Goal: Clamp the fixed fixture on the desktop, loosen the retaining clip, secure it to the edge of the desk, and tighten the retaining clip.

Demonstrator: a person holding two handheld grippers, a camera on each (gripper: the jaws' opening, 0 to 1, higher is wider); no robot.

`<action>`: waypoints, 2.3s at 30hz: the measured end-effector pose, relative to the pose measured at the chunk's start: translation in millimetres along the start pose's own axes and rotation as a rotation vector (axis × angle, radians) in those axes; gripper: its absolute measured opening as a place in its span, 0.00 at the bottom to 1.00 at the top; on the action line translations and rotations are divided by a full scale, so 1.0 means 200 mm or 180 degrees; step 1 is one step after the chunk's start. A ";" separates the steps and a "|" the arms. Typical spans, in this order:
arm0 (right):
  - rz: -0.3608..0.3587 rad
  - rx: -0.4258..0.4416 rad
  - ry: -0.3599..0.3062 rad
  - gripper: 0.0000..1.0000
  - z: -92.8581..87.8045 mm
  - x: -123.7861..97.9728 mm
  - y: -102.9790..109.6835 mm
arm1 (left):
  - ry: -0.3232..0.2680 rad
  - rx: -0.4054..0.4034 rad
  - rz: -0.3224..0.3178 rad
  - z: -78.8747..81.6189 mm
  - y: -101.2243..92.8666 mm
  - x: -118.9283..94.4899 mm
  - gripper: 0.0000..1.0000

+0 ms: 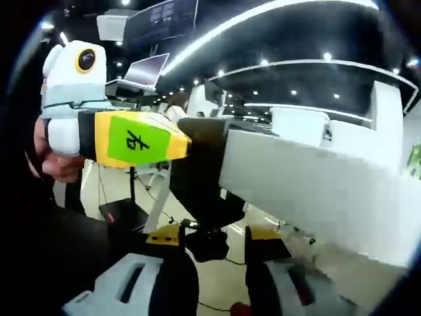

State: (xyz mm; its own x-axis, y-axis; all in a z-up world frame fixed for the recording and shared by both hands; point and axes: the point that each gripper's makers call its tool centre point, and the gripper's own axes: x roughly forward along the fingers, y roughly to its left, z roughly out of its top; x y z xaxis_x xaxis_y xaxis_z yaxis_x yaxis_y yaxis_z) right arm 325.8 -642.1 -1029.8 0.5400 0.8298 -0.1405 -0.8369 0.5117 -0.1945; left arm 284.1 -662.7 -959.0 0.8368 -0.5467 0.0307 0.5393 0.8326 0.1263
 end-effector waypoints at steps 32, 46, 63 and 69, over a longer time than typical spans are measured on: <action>-0.1733 0.0542 0.0193 0.22 -0.08 0.01 -0.04 | -0.0252 -0.0287 -0.0255 0.01 -0.01 -0.03 0.01; -0.0394 0.0368 0.0197 0.21 -0.10 0.08 -0.03 | -0.0181 -0.0103 -0.0163 0.01 -0.01 -0.02 0.01; 0.0702 0.0106 -0.0020 0.22 -0.08 0.06 0.06 | -0.0018 0.0035 -0.0048 0.01 -0.01 -0.01 0.01; 0.0517 0.0125 0.0115 0.24 -0.08 0.06 0.03 | -0.0010 0.0033 -0.0038 0.01 -0.01 -0.01 0.01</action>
State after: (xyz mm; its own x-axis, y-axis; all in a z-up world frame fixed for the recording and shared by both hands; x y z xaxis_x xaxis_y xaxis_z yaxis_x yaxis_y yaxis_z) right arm 328.5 -631.6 -1047.7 0.3997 0.8941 -0.2018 -0.9159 0.3804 -0.1285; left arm 281.7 -664.0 -958.2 0.8300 -0.5569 0.0322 0.5483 0.8250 0.1369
